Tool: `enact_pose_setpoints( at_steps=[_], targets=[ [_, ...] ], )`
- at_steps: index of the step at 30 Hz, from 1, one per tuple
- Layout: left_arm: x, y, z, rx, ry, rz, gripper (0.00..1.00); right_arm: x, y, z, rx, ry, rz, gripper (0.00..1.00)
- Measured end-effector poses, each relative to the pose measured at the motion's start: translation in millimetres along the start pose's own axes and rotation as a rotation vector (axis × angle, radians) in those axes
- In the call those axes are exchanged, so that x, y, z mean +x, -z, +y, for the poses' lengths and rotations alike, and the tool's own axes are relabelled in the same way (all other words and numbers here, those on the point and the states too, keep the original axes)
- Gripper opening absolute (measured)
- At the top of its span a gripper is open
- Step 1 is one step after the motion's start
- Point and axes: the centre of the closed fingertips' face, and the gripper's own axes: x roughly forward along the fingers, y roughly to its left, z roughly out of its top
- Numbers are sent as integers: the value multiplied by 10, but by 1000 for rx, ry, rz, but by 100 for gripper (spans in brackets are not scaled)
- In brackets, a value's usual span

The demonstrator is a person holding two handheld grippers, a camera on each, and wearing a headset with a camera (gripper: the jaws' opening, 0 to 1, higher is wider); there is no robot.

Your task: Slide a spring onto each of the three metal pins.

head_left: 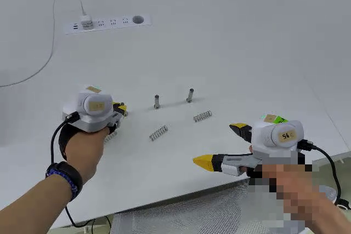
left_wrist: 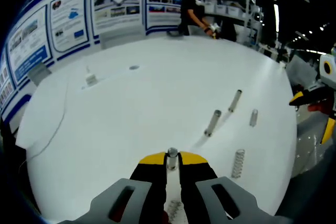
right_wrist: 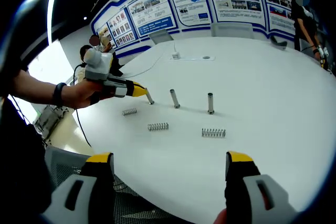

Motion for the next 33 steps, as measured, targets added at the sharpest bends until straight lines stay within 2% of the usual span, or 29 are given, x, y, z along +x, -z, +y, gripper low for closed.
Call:
enact_pose_setpoints(
  at_steps=[17, 25, 33],
  targets=[
    [13, 25, 22, 5, -11, 4, 8, 12, -2, 5, 2, -3, -1, 89],
    [31, 94, 17, 0, -9, 18, 8, 5, 12, 2, 1, -2, 2, 89],
    [20, 189, 44, -25, -10, 32, 14, 11, 12, 3, 0, -4, 2, 89]
  ],
)
